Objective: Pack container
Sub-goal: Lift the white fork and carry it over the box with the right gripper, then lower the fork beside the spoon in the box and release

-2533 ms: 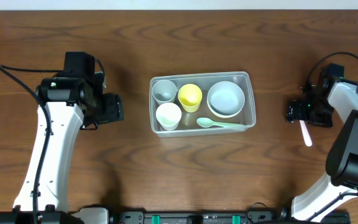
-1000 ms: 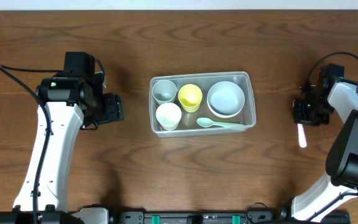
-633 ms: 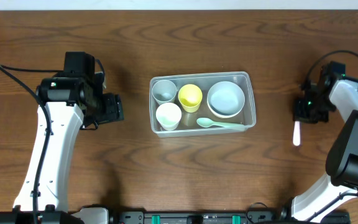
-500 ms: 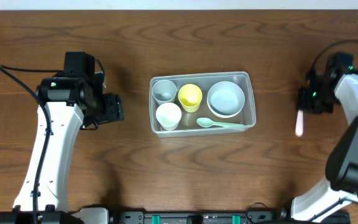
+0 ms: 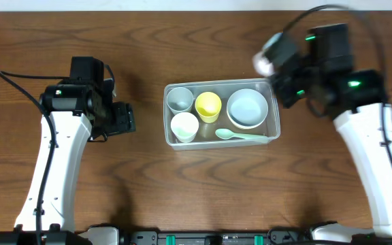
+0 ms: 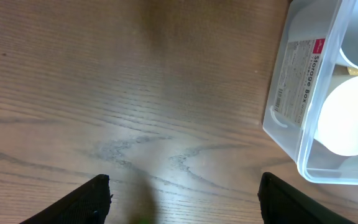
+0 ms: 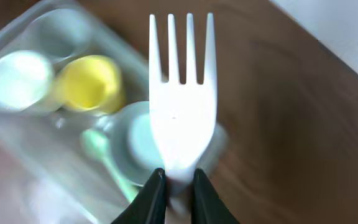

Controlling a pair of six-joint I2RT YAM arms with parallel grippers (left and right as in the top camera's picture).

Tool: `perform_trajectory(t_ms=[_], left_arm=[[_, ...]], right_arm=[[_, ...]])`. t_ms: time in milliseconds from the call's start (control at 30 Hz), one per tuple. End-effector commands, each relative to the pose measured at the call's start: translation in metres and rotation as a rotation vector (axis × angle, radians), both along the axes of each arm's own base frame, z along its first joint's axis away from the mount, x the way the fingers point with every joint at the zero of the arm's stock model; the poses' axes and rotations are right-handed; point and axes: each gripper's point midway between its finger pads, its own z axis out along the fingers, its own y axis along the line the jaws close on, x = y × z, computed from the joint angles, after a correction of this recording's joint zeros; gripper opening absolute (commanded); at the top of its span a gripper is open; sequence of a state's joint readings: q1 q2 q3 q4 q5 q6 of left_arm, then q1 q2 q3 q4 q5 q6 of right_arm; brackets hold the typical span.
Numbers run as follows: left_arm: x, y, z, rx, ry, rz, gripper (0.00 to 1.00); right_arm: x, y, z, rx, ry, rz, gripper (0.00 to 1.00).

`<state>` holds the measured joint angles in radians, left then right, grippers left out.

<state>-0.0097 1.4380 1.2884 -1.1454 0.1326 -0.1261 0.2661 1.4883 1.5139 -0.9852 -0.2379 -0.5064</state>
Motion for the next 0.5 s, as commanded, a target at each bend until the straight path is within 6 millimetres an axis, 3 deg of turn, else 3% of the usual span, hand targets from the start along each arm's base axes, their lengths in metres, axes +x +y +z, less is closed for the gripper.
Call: perform_trajectory(t_ms=[0,167,300,467], left_arm=[[-0.001,-0.002,0.002,-0.007,-0.005,-0.016,0.77],[-0.001,-0.002,0.002,-0.007,-0.006,-0.016,0.77],[-0.001,-0.002,0.002,-0.007,-0.006,-0.016,0.77],[-0.001,-0.002,0.002,-0.007,-0.006,-0.016,0.77]], right_arm=[[-0.017,0.033,-0.029,-0.110,0.011,0.256,0.13],[-0.033,0.057,-0.067,-0.151,0.127,0.348,0.14],[-0.042,0.061,-0.092,-0.181,0.225,0.372,0.13],[-0.046,0.060,-0.114,-0.203,0.302,0.376,0.20]])
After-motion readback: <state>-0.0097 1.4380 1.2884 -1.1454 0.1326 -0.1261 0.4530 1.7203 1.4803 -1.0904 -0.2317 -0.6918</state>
